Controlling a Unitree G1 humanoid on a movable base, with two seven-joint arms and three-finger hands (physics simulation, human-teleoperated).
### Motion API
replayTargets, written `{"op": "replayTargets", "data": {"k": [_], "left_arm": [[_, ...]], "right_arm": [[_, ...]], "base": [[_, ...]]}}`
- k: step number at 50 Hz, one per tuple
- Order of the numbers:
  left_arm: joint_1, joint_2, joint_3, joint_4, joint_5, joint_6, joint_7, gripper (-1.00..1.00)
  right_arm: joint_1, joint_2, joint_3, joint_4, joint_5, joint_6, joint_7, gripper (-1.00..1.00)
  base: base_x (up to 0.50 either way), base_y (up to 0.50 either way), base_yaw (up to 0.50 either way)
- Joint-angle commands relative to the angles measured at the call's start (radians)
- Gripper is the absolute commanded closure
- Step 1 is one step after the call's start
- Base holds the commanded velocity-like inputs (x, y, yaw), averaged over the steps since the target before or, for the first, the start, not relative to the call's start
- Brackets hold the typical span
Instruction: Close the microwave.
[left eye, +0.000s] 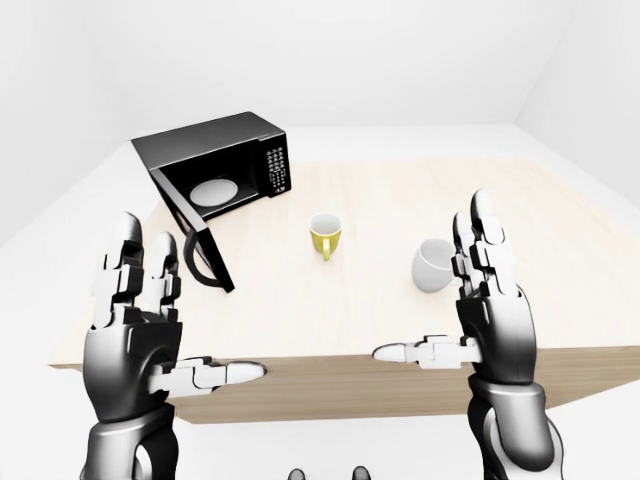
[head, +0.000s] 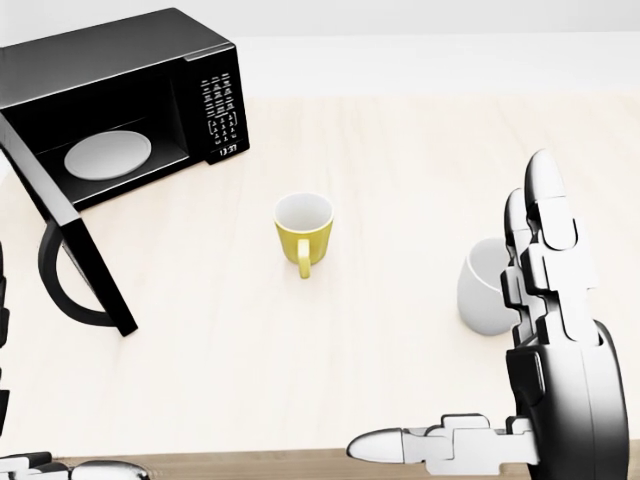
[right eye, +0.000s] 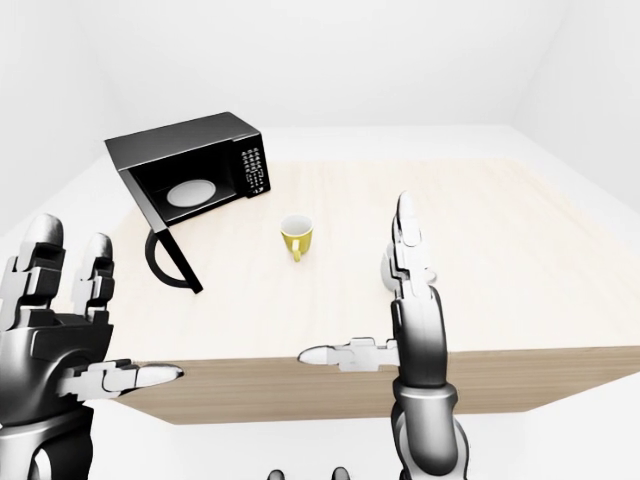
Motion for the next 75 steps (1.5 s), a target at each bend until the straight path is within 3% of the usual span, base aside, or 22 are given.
{"op": "replayTargets", "data": {"k": [1,20,64,75], "left_arm": [[-0.006,-0.001,0.003,0.003,0.001,0.0,0.001,-1.0],[-0.004,0.001,-0.009,0.014,0.004,0.0,0.007,-1.0],[-0.014,0.003,0.003,0.018,0.014,0.0,0.008,-1.0],[-0.011,0.003,-0.001,0.019,0.008,0.0,0.012,-1.0]], "right_arm": [[0.004,-0.001,0.0,-0.006,0.005,0.0,0.001,-1.0],[0.007,-0.01,0.013,0.003,-0.026,0.0,0.006,-1.0],[0.0,-0.005,0.017,0.018,-0.033,0.0,0.011,-1.0],[0.002,-0.003,0.006,0.022,-0.009,0.0,0.005,-1.0]], "base": [[0.0,0.5,0.0],[0.0,0.07,0.0],[0.0,0.5,0.0],[0.0,0.03,0.0]]}}
